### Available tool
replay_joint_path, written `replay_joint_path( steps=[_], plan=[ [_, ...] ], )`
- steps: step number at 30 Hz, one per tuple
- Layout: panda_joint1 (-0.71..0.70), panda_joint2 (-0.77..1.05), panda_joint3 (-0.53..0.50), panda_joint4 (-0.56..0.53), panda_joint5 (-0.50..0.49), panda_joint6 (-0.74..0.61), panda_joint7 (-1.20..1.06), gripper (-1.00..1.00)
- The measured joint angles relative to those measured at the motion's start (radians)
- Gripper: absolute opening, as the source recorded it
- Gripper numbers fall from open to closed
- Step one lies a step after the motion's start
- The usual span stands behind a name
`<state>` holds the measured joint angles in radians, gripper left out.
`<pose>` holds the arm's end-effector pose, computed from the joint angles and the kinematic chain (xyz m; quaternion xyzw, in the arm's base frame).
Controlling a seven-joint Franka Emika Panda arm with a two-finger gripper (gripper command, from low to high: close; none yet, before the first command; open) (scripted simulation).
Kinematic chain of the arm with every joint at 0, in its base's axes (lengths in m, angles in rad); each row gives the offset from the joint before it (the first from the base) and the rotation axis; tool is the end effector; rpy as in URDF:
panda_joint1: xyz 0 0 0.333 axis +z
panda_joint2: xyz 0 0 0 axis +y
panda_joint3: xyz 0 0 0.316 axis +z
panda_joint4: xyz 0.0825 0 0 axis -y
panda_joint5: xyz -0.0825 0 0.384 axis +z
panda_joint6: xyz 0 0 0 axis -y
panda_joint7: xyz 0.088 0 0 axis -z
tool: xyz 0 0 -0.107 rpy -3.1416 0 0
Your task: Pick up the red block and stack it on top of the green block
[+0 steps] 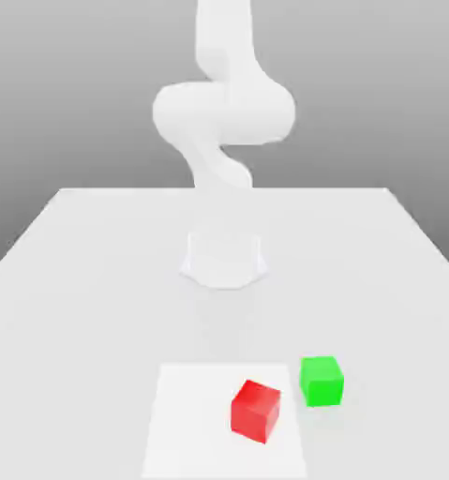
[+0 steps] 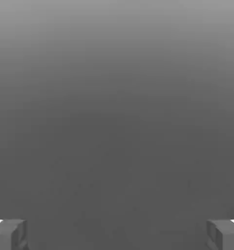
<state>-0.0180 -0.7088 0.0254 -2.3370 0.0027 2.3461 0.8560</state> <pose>0.3817 0.0060 0.6641 -0.8530 0.3859 -0.3221 0.1401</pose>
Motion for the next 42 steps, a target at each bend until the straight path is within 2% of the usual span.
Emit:
replay_joint_path(
  steps=[18, 22, 27, 28, 35, 42],
  plan=[
    [-0.063, 0.659, 0.135, -0.266, -0.038, 0.333, 0.446, 0.0],
    [-0.049, 0.804, 0.131, -0.313, -0.05, 0.413, 0.533, 0.0],
    [-0.004, 0.984, 0.073, -0.294, -0.114, 0.559, 0.591, 0.0],
    [0.004, 1.006, 0.064, -0.291, -0.122, 0.577, 0.597, -1.0],
    [0.003, 1.005, 0.065, -0.292, -0.123, 0.578, 0.598, -1.0],
    [0.0, 0.786, 0.122, -0.335, -0.032, 0.404, 0.58, -1.0]
  ],
)
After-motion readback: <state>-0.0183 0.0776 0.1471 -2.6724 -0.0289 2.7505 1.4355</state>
